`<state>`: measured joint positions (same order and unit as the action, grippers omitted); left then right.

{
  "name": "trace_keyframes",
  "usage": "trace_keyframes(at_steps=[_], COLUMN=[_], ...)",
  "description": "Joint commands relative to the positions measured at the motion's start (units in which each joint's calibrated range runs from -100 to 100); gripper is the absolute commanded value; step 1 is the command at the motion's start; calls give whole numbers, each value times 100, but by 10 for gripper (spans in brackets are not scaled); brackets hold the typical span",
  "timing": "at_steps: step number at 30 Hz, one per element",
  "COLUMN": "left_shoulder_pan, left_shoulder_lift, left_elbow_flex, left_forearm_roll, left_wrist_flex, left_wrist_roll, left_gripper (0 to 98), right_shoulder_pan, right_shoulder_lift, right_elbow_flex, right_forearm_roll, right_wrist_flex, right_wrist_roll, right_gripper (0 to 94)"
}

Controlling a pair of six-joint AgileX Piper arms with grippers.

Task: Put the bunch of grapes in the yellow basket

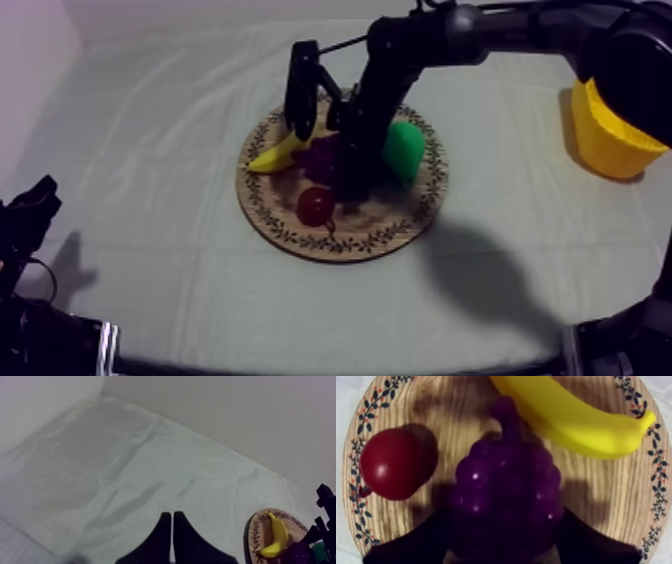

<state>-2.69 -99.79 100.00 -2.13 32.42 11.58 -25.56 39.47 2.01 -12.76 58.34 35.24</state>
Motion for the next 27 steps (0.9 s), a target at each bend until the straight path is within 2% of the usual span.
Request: trace_keyframes(at_steps=[1, 4, 6, 18, 27], left_shoulder_pan=[-3, -3, -3, -3, -3], left_shoulder_lift=[5, 5, 5, 5, 5], left_elbow_flex=[0, 0, 0, 0, 0], left_forearm_roll=[1, 1, 1, 1, 1], left_wrist_flex=[-1, -1, -1, -1, -1], left_wrist_roll=[2, 2, 2, 2, 2], left_gripper=[1, 1, 1, 1, 1], right_shoulder_pan=[-9, -14, -15, 304, 1054], right_shoulder_lift=[-51, -167, -297, -2577, -4353], right_elbow_flex=[49, 122, 163, 616, 1066], right_forearm_roll=[-8, -12, -10, -25, -47], right_wrist_flex=[27, 73, 165, 1041, 1333], right_wrist_roll=[5, 31, 30, -121, -272], right_gripper=[452, 362, 343, 339, 310])
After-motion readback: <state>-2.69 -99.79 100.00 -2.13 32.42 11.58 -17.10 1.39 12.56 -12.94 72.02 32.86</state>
